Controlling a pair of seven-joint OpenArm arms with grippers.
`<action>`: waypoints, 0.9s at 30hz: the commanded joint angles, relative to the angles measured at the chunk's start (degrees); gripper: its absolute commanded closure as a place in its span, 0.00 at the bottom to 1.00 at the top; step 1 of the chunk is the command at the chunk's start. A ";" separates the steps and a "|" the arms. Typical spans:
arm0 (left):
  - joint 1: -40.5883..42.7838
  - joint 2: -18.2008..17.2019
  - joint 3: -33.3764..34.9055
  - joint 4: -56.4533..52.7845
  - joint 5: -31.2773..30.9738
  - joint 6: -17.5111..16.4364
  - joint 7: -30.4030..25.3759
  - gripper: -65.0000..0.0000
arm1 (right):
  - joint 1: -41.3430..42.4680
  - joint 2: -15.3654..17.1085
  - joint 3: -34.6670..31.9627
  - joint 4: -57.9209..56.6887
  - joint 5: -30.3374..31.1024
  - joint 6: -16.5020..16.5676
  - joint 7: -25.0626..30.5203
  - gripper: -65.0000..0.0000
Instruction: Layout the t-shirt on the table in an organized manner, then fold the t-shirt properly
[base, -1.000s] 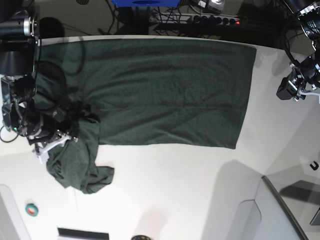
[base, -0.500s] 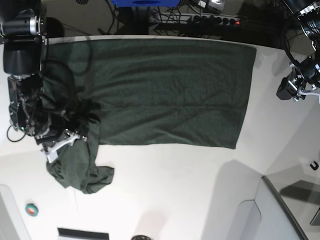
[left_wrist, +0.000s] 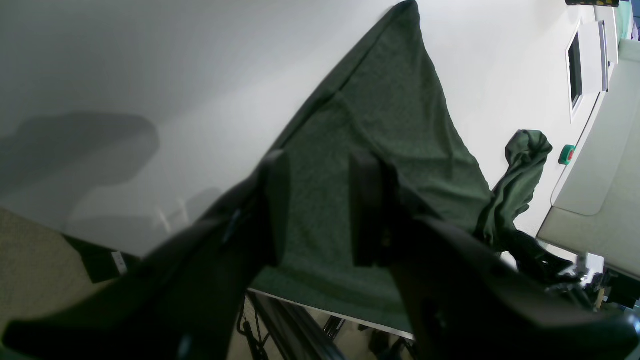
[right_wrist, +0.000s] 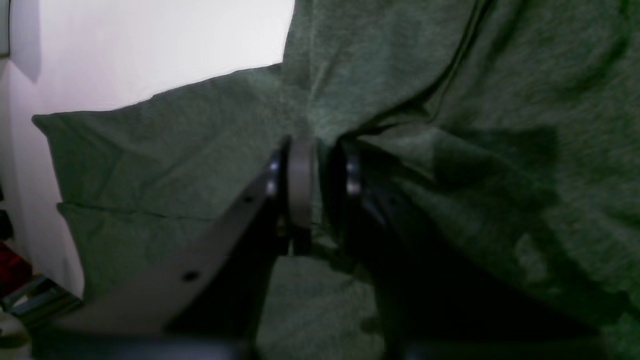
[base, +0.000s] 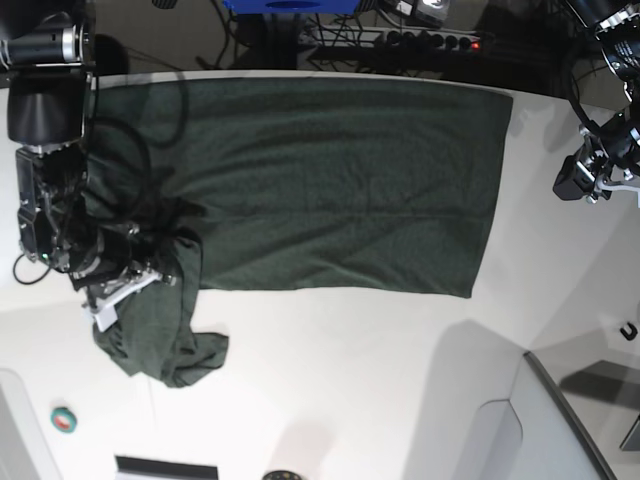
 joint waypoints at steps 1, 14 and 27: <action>-0.34 -1.16 -0.43 0.76 -1.05 -0.14 -0.17 0.71 | 1.22 0.65 0.05 -0.10 0.59 0.11 0.61 0.94; -0.34 -1.16 -0.43 0.76 -1.05 -0.14 -0.17 0.71 | -3.88 -0.23 0.58 15.54 0.95 0.46 -4.14 1.00; -0.34 -1.16 -0.43 0.76 -1.05 -0.14 -0.17 0.71 | -18.73 -2.17 -5.75 31.54 0.95 0.46 -8.27 1.00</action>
